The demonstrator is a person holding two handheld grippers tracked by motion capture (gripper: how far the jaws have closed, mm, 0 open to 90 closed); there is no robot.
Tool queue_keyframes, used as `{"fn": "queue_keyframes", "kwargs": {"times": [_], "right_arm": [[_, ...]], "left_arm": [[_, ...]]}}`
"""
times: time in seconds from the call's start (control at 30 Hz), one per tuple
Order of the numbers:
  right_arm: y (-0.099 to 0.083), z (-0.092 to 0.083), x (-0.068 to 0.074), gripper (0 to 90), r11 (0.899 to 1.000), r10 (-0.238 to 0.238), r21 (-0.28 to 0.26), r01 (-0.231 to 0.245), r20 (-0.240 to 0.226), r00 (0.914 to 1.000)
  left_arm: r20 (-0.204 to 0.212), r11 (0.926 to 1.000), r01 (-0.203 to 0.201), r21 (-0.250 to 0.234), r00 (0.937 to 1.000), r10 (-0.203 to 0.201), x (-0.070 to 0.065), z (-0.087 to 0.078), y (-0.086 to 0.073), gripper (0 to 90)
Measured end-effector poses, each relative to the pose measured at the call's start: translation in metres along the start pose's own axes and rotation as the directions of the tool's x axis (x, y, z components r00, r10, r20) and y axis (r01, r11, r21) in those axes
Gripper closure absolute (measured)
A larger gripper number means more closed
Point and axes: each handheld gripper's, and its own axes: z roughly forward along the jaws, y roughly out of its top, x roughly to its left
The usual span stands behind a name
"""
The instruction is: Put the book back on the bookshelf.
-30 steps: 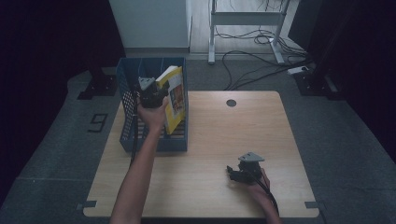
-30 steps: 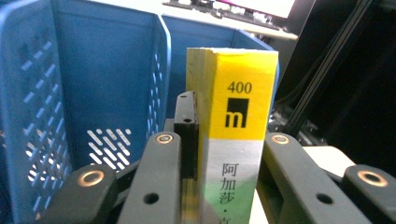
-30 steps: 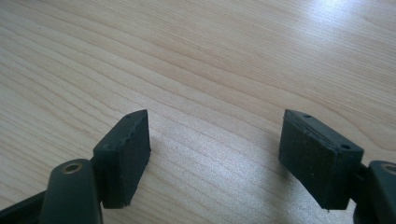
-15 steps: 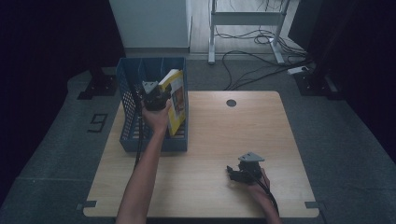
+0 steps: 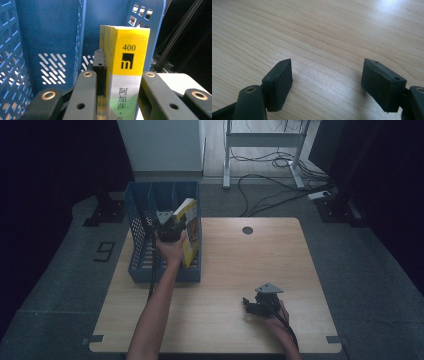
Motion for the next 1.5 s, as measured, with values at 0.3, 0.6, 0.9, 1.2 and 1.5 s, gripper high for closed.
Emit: {"fn": "queue_keyframes", "kwargs": {"times": [0.3,0.6,0.9,1.2,1.5], "right_arm": [[0.000,0.000,0.000,24.1,1.000,0.000,0.001,0.000,0.000,1.0000],[0.000,0.000,0.000,24.1,1.000,0.000,0.001,0.000,0.001,1.0000],[0.000,0.000,0.000,24.1,1.000,0.001,0.002,-0.001,0.000,1.0000],[0.000,0.000,0.000,24.1,1.000,-0.001,0.001,0.001,0.001,1.0000],[0.000,0.000,0.000,24.1,1.000,0.000,0.001,0.000,0.002,1.0000]], "left_arm": [[0.022,0.9998,0.011,0.019,0.9997,-0.011,0.006,-0.018,-0.008,74.6],[0.059,0.9987,0.004,0.050,0.9982,-0.006,0.005,-0.037,-0.018,72.8],[0.068,0.9974,0.003,0.072,0.9977,-0.008,0.006,-0.047,-0.022,71.8],[0.091,0.9981,0.001,0.061,0.9958,-0.007,0.001,-0.045,-0.019,67.2],[0.089,0.9956,-0.002,0.094,0.9960,-0.007,-0.001,-0.040,-0.008,65.2]]}}
